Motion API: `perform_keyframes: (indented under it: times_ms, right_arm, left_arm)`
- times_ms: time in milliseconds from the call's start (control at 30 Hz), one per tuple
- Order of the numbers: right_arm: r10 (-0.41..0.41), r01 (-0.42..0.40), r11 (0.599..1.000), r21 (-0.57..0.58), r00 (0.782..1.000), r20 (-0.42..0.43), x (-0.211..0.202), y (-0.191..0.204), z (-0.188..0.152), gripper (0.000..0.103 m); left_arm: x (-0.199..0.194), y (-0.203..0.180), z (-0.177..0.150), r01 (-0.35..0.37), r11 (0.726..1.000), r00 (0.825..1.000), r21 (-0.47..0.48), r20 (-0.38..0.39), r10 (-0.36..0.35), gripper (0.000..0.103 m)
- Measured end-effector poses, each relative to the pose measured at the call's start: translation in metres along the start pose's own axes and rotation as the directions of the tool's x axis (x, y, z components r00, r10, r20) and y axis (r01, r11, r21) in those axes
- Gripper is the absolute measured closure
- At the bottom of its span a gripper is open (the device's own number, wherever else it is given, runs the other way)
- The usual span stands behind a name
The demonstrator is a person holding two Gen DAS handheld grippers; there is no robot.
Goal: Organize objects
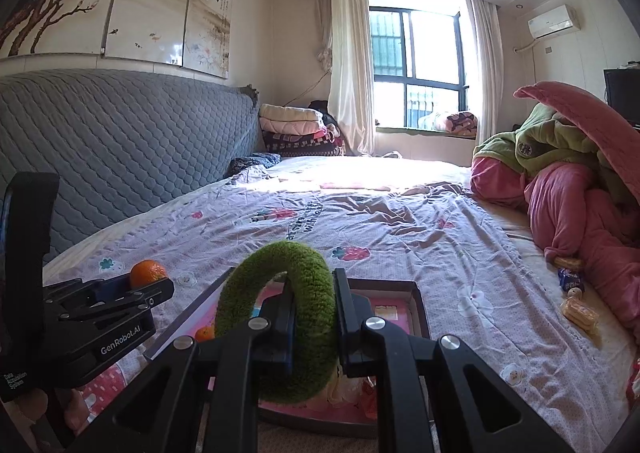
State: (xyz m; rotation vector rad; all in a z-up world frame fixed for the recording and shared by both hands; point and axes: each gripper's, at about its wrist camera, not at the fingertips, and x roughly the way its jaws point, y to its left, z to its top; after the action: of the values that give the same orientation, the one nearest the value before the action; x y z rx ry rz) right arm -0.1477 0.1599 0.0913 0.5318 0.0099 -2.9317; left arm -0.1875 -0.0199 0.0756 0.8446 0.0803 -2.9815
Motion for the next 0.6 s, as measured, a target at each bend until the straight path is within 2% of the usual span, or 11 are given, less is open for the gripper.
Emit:
perform_keyframes:
  times_ms: [400,600]
  right_arm:
    - [0.018,-0.018,1.000,-0.013,1.000,0.021,0.009,0.005,0.005,0.087]
    - [0.028,-0.028,1.000,-0.003,1.000,0.004,0.020,0.002,0.005,0.087]
  left_arm:
    - [0.018,0.010,0.006,-0.016,0.999,1.000,-0.035,-0.020,0.015,0.068]
    - [0.023,0.000,0.003,-0.014,1.000,1.000,-0.009,-0.017,0.014,0.068]
